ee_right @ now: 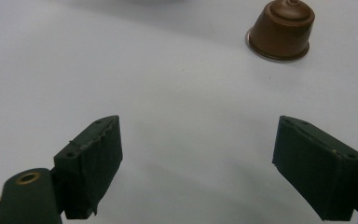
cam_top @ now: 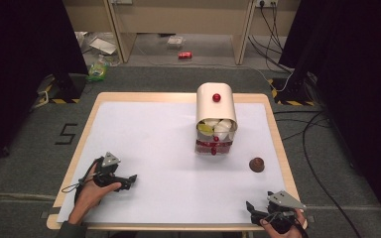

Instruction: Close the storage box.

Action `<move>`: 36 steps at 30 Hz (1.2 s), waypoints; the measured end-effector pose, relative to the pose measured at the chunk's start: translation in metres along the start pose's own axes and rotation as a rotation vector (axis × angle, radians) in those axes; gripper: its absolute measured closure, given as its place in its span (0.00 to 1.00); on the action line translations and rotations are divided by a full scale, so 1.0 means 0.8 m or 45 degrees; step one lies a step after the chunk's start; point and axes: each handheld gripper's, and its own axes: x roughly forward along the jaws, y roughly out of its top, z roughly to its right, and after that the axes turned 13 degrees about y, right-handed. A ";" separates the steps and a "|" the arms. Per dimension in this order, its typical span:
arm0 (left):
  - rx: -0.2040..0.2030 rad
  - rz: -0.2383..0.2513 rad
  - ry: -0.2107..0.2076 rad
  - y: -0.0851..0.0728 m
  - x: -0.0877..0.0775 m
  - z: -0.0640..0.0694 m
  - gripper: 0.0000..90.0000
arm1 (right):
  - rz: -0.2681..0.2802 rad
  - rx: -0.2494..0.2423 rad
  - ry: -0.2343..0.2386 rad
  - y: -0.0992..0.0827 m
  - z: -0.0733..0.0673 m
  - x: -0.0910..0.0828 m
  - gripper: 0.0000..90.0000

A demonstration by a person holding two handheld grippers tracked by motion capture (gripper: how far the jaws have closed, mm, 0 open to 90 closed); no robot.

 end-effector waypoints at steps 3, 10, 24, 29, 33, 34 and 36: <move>0.002 0.000 0.000 0.000 0.000 0.000 0.00 | -0.015 -0.002 0.002 -0.003 0.001 -0.001 0.18; 0.001 -0.001 -0.001 0.000 0.000 0.000 0.00 | -0.080 -0.009 0.009 -0.009 0.002 0.000 0.18; 0.001 0.000 0.000 0.000 0.000 0.000 0.00 | -0.119 -0.010 0.011 -0.017 0.008 -0.001 0.18; 0.000 0.001 0.000 0.000 0.000 0.000 0.00 | -0.110 -0.012 0.013 -0.018 0.008 -0.001 0.17; 0.001 0.000 0.001 0.000 0.000 0.000 0.00 | -0.105 -0.008 0.011 -0.019 0.008 0.000 0.17; 0.000 0.002 0.001 0.000 0.000 0.000 0.00 | -0.106 -0.008 0.011 -0.019 0.008 0.000 0.17; 0.000 0.002 0.001 0.000 0.000 0.000 0.00 | -0.106 -0.009 0.012 -0.019 0.008 0.000 0.17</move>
